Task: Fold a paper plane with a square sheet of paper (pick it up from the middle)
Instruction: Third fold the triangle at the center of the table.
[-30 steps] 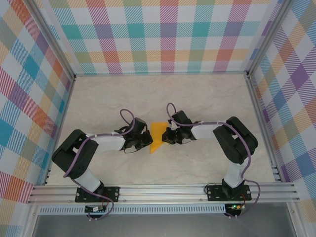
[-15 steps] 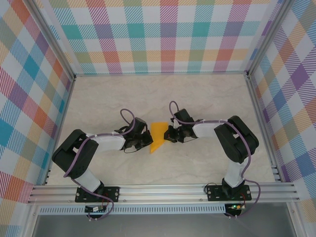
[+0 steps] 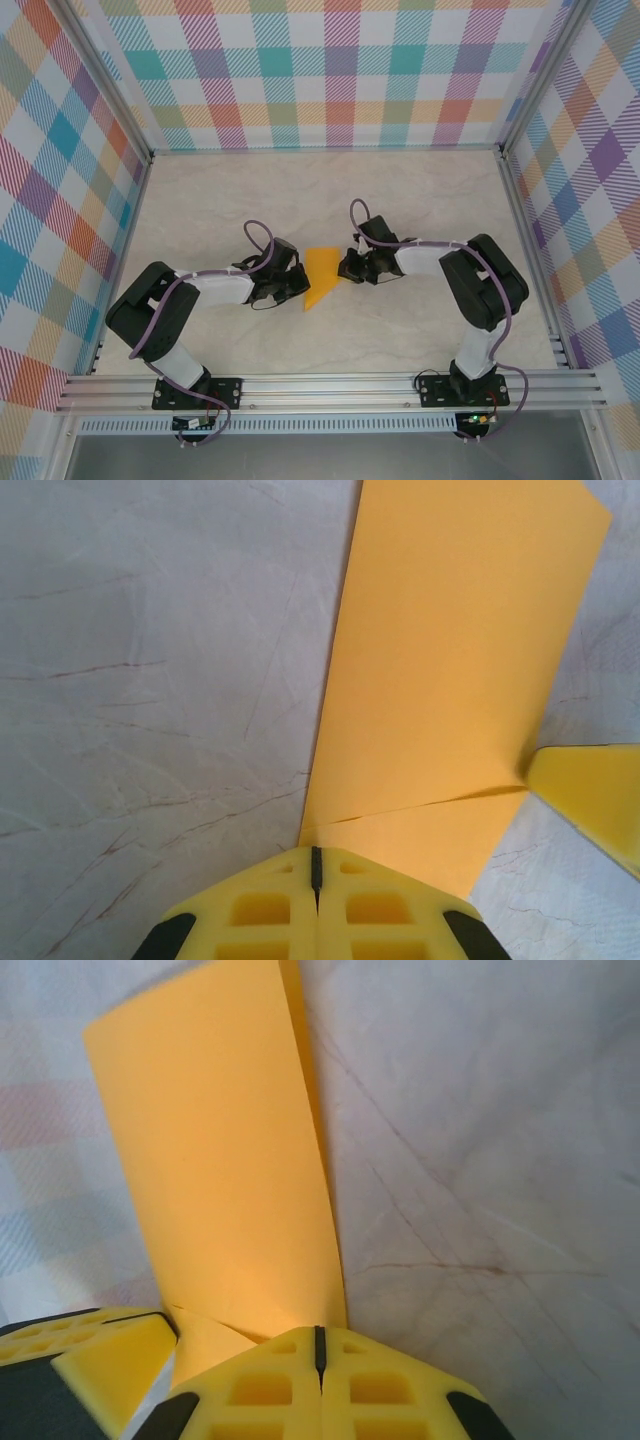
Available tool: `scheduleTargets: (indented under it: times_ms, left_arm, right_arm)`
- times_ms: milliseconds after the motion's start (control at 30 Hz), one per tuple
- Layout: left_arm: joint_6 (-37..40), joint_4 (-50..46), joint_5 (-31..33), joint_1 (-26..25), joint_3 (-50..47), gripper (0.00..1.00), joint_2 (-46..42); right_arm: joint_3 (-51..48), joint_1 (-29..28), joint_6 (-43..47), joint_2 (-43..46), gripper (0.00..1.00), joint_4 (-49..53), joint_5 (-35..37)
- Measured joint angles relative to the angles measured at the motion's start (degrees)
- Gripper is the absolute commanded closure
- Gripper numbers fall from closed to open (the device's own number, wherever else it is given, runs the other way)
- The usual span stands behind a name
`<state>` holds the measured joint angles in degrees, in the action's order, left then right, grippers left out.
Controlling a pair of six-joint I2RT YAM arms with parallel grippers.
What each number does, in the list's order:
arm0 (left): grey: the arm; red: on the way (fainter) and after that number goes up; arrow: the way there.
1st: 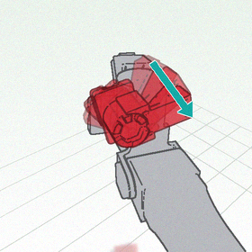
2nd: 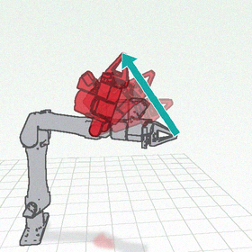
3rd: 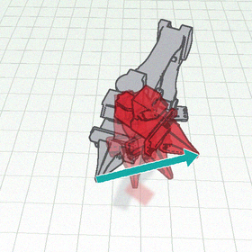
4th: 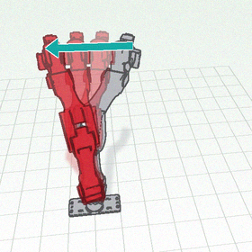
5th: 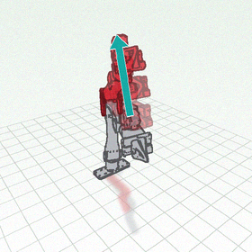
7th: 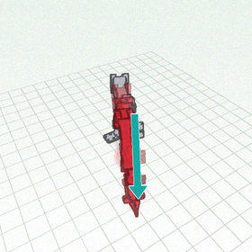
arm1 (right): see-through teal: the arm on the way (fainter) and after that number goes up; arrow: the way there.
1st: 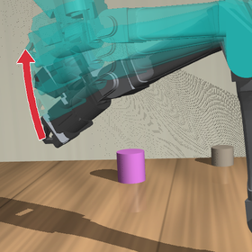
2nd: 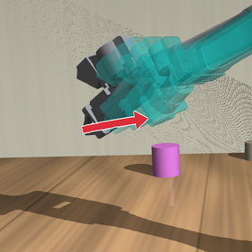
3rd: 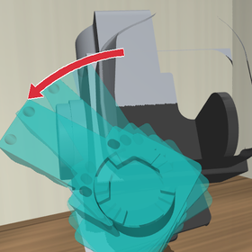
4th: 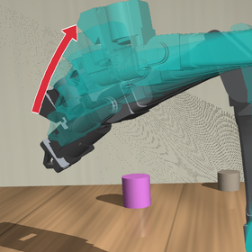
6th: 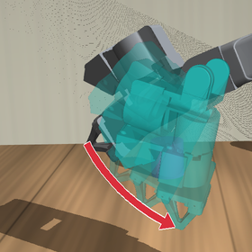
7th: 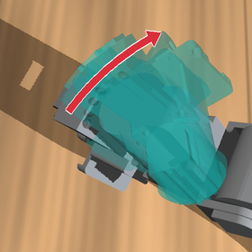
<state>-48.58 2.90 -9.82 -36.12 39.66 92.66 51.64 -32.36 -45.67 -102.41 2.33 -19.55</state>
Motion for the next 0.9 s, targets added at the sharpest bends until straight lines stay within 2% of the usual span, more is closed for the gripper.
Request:
scheduleTargets:
  times_ms: [133, 233, 400, 633, 900]
  left_arm:
    - [0.0, 0.0, 0.0, 0.0, 0.0, 0.97, 0.0]
    - [0.0, 0.0, 0.0, 0.0, 0.1, 0.97, 0.1]
    - [0.0, 0.0, 0.0, -0.1, 0.2, 0.97, 0.2]
    - [0.0, 0.0, 0.0, -0.1, 0.2, 0.97, 0.2]
    - [0.0, 0.0, 0.0, -0.1, 0.2, 0.97, 0.2]
  right_arm:
    - [-0.3, 0.2, 0.1, 5.4, 1.0, 1.3, 2.2]
    - [-0.3, -0.1, 0.1, 6.2, 1.0, 1.1, 1.6]
    - [-1.0, -4.2, -0.5, 6.2, 1.0, -0.6, -1.6]
    - [-3.0, -10.0, -3.7, 2.5, 1.0, -7.2, -8.3]
    - [-3.8, -12.8, -7.0, -1.5, 1.0, -11.7, -10.6]
